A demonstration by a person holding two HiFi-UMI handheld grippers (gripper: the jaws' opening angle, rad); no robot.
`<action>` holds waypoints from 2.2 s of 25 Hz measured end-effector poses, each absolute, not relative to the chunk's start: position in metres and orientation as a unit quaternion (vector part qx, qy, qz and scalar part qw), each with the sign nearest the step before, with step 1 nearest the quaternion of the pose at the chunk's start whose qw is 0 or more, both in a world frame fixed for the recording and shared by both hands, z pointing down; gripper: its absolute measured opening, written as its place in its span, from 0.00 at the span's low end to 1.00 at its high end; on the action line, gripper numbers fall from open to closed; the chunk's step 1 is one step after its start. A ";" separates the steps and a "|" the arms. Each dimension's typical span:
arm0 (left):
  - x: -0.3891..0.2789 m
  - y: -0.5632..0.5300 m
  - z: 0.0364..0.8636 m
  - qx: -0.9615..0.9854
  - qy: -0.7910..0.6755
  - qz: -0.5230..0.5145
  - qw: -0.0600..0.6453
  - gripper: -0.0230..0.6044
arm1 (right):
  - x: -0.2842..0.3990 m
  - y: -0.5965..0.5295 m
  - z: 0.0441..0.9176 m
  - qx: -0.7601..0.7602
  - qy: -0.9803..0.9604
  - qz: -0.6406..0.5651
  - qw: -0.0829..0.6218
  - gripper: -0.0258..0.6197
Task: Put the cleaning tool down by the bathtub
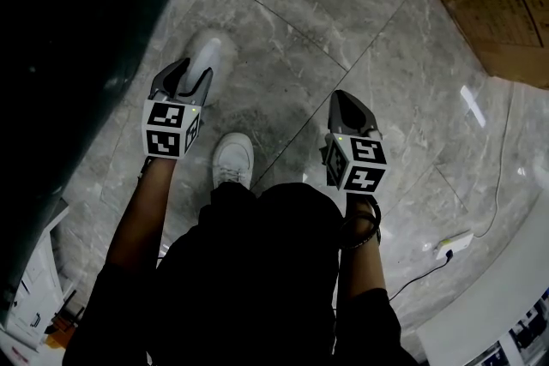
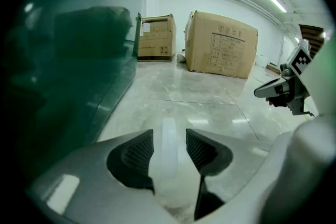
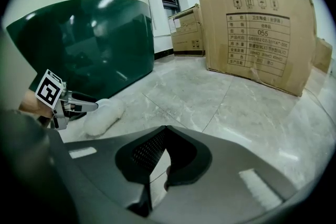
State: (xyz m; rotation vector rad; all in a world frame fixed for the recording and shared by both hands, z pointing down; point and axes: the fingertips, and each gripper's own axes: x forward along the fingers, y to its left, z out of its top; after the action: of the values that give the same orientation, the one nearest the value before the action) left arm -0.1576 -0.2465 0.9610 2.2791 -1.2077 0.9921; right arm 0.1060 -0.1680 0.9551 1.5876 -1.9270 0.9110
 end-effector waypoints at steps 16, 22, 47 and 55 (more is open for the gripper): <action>-0.141 -0.241 0.855 0.813 -0.424 0.348 0.195 0.27 | 0.113 -0.170 0.832 0.596 -0.702 0.315 0.228 0.06; -0.134 -0.232 0.792 0.816 -0.411 0.355 0.196 0.18 | 0.113 -0.171 0.761 0.598 -0.701 0.313 0.227 0.06; -0.128 -0.206 0.491 0.840 -0.391 0.336 0.170 0.04 | 0.081 -0.162 0.437 0.621 -0.707 0.273 0.198 0.06; -0.096 -0.211 0.414 0.864 -0.365 0.319 0.135 0.04 | 0.097 -0.168 0.360 0.652 -0.697 0.244 0.173 0.06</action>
State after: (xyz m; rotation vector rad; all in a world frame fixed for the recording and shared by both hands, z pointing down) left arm -0.0959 -0.2107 0.4135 2.5029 -1.0583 0.9248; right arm 0.0966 -0.1678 0.3599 1.8489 -1.9779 0.6922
